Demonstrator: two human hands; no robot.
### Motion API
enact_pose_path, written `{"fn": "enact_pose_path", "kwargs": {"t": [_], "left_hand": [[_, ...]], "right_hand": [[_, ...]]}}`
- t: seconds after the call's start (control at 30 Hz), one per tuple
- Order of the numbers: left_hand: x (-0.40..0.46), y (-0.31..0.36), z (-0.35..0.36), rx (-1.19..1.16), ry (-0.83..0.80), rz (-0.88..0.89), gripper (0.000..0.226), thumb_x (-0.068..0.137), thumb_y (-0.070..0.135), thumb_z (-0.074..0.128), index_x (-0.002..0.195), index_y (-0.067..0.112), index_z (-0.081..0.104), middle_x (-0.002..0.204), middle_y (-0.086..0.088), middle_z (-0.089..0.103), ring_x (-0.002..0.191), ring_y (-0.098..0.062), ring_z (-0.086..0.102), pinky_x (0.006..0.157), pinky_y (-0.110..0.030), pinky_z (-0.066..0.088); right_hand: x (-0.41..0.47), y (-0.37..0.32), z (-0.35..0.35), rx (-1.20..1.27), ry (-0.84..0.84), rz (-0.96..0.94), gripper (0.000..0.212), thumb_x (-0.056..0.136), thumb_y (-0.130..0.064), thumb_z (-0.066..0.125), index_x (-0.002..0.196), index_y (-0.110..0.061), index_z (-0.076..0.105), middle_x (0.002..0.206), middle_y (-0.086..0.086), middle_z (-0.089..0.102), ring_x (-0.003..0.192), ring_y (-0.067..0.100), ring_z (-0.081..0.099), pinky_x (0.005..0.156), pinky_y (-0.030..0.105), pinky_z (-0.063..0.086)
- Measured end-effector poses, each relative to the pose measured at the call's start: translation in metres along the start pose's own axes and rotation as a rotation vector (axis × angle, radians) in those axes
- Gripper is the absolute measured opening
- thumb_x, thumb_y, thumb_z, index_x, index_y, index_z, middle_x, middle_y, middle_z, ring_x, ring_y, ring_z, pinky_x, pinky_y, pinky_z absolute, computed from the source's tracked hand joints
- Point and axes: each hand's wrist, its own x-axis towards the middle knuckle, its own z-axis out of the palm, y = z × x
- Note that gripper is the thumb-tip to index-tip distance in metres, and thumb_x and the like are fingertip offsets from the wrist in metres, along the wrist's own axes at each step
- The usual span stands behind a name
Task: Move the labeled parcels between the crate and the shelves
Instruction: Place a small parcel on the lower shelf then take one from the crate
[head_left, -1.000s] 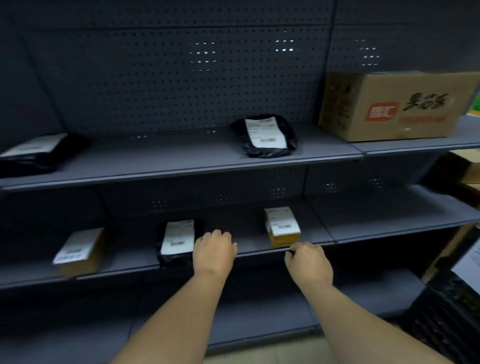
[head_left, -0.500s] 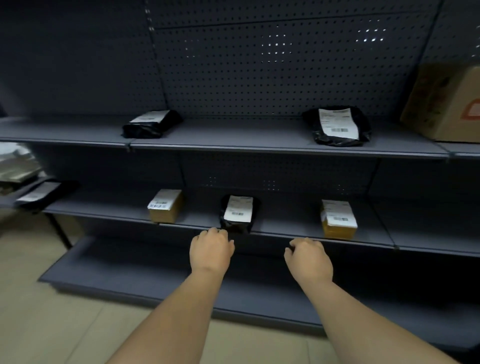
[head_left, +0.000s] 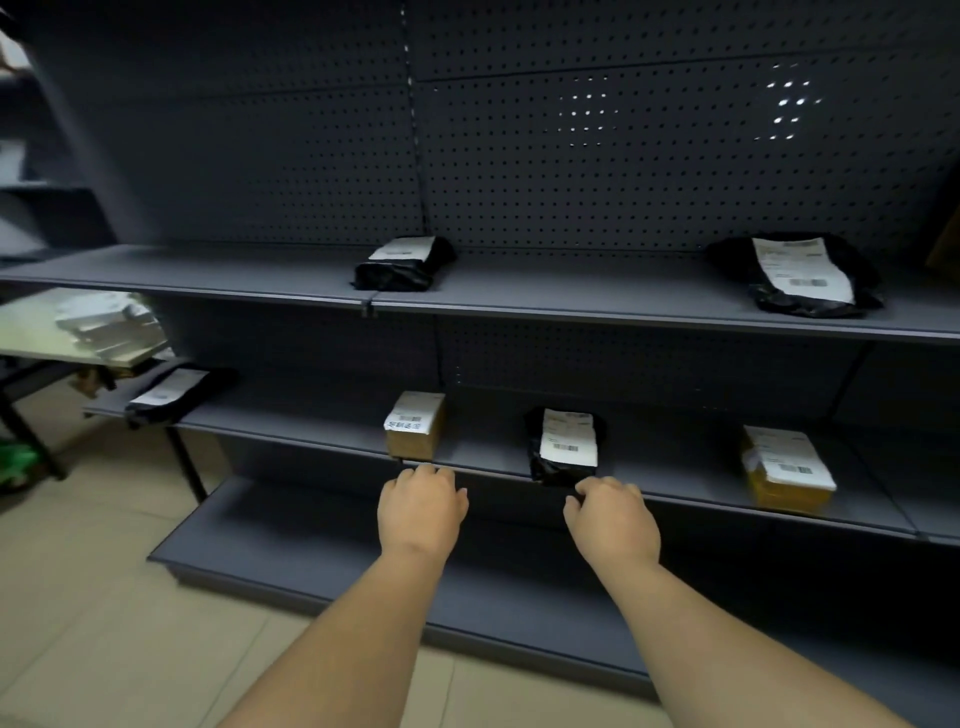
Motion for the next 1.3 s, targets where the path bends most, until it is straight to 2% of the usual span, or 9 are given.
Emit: {"fn": "enact_pose_path", "kwargs": {"t": [0.13, 0.3, 0.53, 0.7, 0.87, 1.03, 1.2, 1.3], "left_hand": [[0.017, -0.063, 0.002, -0.001, 0.013, 0.003, 0.031, 0.096, 0.041, 0.041, 0.104, 0.019, 0.06, 0.105, 0.0, 0.063, 0.097, -0.019, 0.058, 0.078, -0.03, 0.042], [0.038, -0.134, 0.008, -0.018, 0.029, 0.005, 0.03, 0.096, 0.041, 0.042, 0.106, 0.02, 0.06, 0.105, 0.002, 0.062, 0.097, -0.017, 0.058, 0.079, -0.029, 0.042], [0.062, -0.197, 0.026, -0.015, 0.012, -0.017, 0.03, 0.096, 0.04, 0.042, 0.103, 0.019, 0.061, 0.103, 0.001, 0.062, 0.095, -0.018, 0.057, 0.078, -0.029, 0.04], [0.085, -0.215, 0.042, -0.041, 0.008, -0.026, 0.03, 0.096, 0.039, 0.042, 0.103, 0.018, 0.062, 0.102, 0.001, 0.063, 0.094, -0.018, 0.058, 0.078, -0.03, 0.041], [0.117, -0.22, 0.058, -0.061, -0.023, -0.038, 0.029, 0.097, 0.039, 0.041, 0.103, 0.018, 0.061, 0.1, 0.001, 0.062, 0.093, -0.018, 0.058, 0.077, -0.029, 0.041], [0.161, -0.224, 0.079, -0.092, -0.065, -0.06, 0.027, 0.096, 0.036, 0.042, 0.097, 0.016, 0.06, 0.091, 0.0, 0.059, 0.085, -0.018, 0.057, 0.07, -0.028, 0.038], [0.214, -0.22, 0.107, -0.219, -0.206, -0.184, 0.034, 0.096, 0.04, 0.043, 0.097, 0.01, 0.06, 0.084, -0.004, 0.059, 0.079, -0.023, 0.06, 0.062, -0.031, 0.045], [0.24, -0.212, 0.13, -0.383, -0.337, -0.28, 0.038, 0.096, 0.041, 0.044, 0.105, 0.009, 0.062, 0.095, -0.009, 0.067, 0.086, -0.025, 0.063, 0.064, -0.03, 0.048]], "right_hand": [[0.004, -0.062, 0.027, 0.016, -0.018, 0.004, 0.031, 0.094, -0.031, 0.046, 0.117, -0.018, 0.063, 0.116, 0.002, 0.061, 0.113, 0.021, 0.049, 0.075, 0.032, 0.046], [0.012, -0.128, 0.057, 0.02, -0.016, 0.01, 0.027, 0.093, -0.028, 0.046, 0.11, -0.018, 0.064, 0.11, 0.002, 0.061, 0.109, 0.021, 0.049, 0.071, 0.031, 0.046], [0.02, -0.18, 0.093, 0.007, -0.014, 0.025, 0.025, 0.093, -0.03, 0.047, 0.104, -0.018, 0.066, 0.106, 0.002, 0.062, 0.107, 0.02, 0.05, 0.069, 0.03, 0.043], [0.036, -0.197, 0.112, -0.008, -0.031, 0.025, 0.027, 0.093, -0.03, 0.047, 0.111, -0.019, 0.065, 0.11, 0.001, 0.062, 0.11, 0.02, 0.05, 0.068, 0.028, 0.04], [0.065, -0.207, 0.132, -0.001, -0.049, 0.035, 0.028, 0.093, -0.028, 0.046, 0.113, -0.019, 0.064, 0.11, 0.001, 0.062, 0.11, 0.02, 0.05, 0.07, 0.029, 0.045], [0.107, -0.215, 0.16, 0.037, -0.086, 0.068, 0.027, 0.094, -0.031, 0.047, 0.112, -0.019, 0.064, 0.107, 0.001, 0.062, 0.106, 0.019, 0.051, 0.068, 0.027, 0.042], [0.154, -0.214, 0.191, 0.105, -0.129, 0.206, 0.027, 0.094, -0.032, 0.048, 0.112, -0.021, 0.064, 0.111, 0.001, 0.062, 0.108, 0.02, 0.052, 0.069, 0.027, 0.04], [0.178, -0.211, 0.21, 0.207, -0.174, 0.323, 0.028, 0.094, -0.031, 0.049, 0.114, -0.019, 0.063, 0.113, 0.005, 0.063, 0.107, 0.022, 0.056, 0.07, 0.027, 0.042]]}}
